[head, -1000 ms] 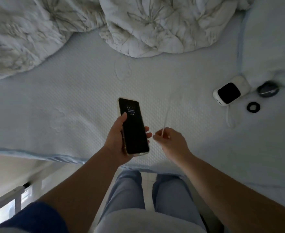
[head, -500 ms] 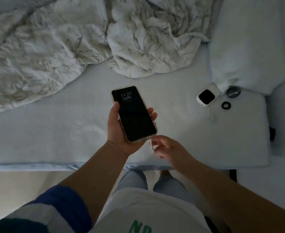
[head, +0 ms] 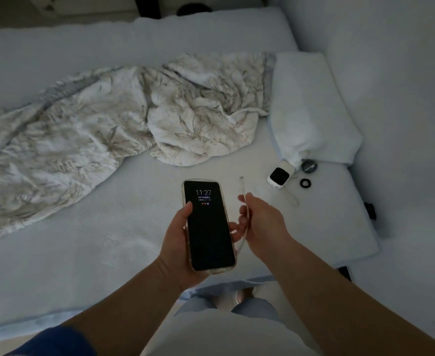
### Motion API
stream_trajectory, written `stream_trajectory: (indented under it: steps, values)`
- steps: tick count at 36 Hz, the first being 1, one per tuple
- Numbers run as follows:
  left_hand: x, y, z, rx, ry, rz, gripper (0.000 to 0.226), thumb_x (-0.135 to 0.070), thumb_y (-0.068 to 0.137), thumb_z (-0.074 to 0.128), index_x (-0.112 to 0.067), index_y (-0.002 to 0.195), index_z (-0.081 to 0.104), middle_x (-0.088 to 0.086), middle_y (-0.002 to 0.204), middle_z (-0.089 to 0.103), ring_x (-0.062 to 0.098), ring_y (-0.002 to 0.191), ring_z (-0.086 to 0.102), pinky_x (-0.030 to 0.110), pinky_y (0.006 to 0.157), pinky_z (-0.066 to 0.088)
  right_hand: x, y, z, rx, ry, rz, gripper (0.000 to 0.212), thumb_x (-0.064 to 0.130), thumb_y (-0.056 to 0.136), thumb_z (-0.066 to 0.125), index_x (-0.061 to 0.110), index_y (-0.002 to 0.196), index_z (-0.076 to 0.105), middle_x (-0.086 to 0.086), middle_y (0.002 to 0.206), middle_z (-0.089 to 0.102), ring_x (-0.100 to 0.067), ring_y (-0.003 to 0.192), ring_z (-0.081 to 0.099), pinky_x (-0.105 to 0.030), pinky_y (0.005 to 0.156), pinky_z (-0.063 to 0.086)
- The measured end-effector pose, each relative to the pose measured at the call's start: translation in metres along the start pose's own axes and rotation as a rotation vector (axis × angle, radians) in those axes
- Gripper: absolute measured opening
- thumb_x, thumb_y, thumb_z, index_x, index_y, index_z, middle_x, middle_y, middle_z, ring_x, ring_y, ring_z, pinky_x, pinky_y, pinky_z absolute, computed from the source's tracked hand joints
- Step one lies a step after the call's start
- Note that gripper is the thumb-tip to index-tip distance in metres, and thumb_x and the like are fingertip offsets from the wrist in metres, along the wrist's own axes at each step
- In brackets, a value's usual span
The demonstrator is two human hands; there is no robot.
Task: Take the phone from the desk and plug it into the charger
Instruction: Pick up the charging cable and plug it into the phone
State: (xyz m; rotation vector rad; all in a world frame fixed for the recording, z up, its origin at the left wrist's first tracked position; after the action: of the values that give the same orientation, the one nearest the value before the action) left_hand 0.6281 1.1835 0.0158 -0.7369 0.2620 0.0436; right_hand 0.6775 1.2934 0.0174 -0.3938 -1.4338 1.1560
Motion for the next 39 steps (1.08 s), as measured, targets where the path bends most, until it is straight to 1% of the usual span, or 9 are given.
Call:
stream_trajectory:
  steps: [4, 7, 12, 16, 19, 22, 26, 32, 39]
  values:
    - [-0.014, -0.004, -0.001, -0.058, 0.009, 0.071, 0.068, -0.059, 0.061, 0.058, -0.021, 0.117, 0.061, 0.019, 0.104, 0.072, 0.034, 0.094, 0.069, 0.049, 0.085, 0.051, 0.011, -0.022, -0.003, 0.081, -0.208, -0.192, 0.023, 0.039, 0.088, 0.051, 0.026, 0.08, 0.068, 0.01, 0.046, 0.043, -0.002, 0.038, 0.034, -0.016, 0.037, 0.031]
    - [-0.024, -0.01, 0.006, -0.061, -0.083, 0.131, 0.066, -0.063, 0.065, 0.057, -0.021, 0.114, 0.062, 0.017, 0.103, 0.073, 0.035, 0.096, 0.068, 0.051, 0.081, 0.054, 0.014, -0.04, -0.008, 0.123, -0.314, -0.263, 0.023, 0.036, 0.089, 0.051, 0.028, 0.079, 0.07, 0.009, 0.045, 0.043, -0.001, 0.037, 0.034, -0.015, 0.037, 0.031]
    - [-0.03, -0.017, 0.032, 0.001, -0.196, 0.188, 0.066, -0.065, 0.071, 0.05, -0.021, 0.118, 0.061, 0.017, 0.104, 0.072, 0.037, 0.098, 0.067, 0.054, 0.081, 0.053, 0.021, -0.071, -0.02, 0.191, -0.564, -0.371, 0.029, 0.024, 0.091, 0.048, 0.029, 0.071, 0.068, 0.01, 0.064, 0.063, -0.001, 0.057, 0.057, -0.014, 0.062, 0.05]
    - [-0.021, -0.017, 0.062, 0.039, -0.25, 0.209, 0.067, -0.065, 0.073, 0.045, -0.017, 0.116, 0.063, 0.019, 0.112, 0.069, 0.037, 0.097, 0.067, 0.05, 0.072, 0.055, 0.029, -0.095, -0.04, 0.19, -0.692, -0.456, 0.025, 0.028, 0.091, 0.047, 0.026, 0.079, 0.069, 0.014, 0.046, 0.052, 0.001, 0.047, 0.043, -0.016, 0.053, 0.037]
    - [-0.004, -0.014, 0.085, 0.076, -0.255, 0.212, 0.07, -0.066, 0.076, 0.037, -0.016, 0.119, 0.06, 0.02, 0.112, 0.069, 0.036, 0.096, 0.068, 0.046, 0.073, 0.057, 0.038, -0.113, -0.055, 0.201, -0.701, -0.513, 0.028, 0.035, 0.089, 0.047, 0.015, 0.086, 0.067, 0.014, 0.039, 0.047, 0.003, 0.039, 0.04, -0.009, 0.044, 0.033]
    - [0.017, -0.009, 0.109, 0.12, -0.285, 0.202, 0.071, -0.065, 0.077, 0.037, -0.013, 0.121, 0.058, 0.022, 0.111, 0.069, 0.037, 0.096, 0.068, 0.045, 0.076, 0.056, 0.042, -0.128, -0.068, 0.219, -0.691, -0.526, 0.025, 0.035, 0.089, 0.046, 0.022, 0.084, 0.067, 0.012, 0.041, 0.047, 0.002, 0.039, 0.04, -0.007, 0.042, 0.034]
    - [0.042, -0.003, 0.133, 0.135, -0.377, 0.204, 0.07, -0.062, 0.075, 0.044, -0.011, 0.121, 0.058, 0.025, 0.118, 0.064, 0.039, 0.098, 0.066, 0.049, 0.078, 0.055, 0.041, -0.136, -0.089, 0.238, -0.69, -0.504, 0.03, 0.027, 0.091, 0.045, 0.03, 0.069, 0.065, 0.015, 0.051, 0.06, 0.004, 0.049, 0.054, -0.005, 0.051, 0.045]
    - [0.069, -0.002, 0.148, 0.115, -0.391, 0.226, 0.07, -0.063, 0.075, 0.044, -0.012, 0.122, 0.056, 0.024, 0.099, 0.071, 0.038, 0.09, 0.069, 0.048, 0.076, 0.057, 0.042, -0.144, -0.116, 0.226, -0.706, -0.515, 0.037, 0.021, 0.092, 0.045, 0.027, 0.058, 0.06, 0.016, 0.048, 0.062, 0.006, 0.05, 0.056, -0.002, 0.053, 0.045]
    - [0.094, -0.001, 0.157, 0.096, -0.351, 0.253, 0.069, -0.066, 0.074, 0.042, -0.014, 0.118, 0.059, 0.022, 0.1, 0.072, 0.036, 0.091, 0.069, 0.048, 0.076, 0.057, 0.045, -0.145, -0.141, 0.181, -0.744, -0.432, 0.043, 0.018, 0.095, 0.04, 0.024, 0.054, 0.054, 0.008, 0.041, 0.055, 0.006, 0.042, 0.055, -0.002, 0.052, 0.044]
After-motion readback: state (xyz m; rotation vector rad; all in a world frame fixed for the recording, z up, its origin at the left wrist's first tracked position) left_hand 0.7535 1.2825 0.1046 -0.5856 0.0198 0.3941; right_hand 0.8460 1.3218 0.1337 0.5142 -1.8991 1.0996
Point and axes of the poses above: each hand's wrist, its own y-axis towards the middle knuckle, its own z-axis out of the palm, x = y × z, the point moved 8 cm from there along y, towards the middle knuckle
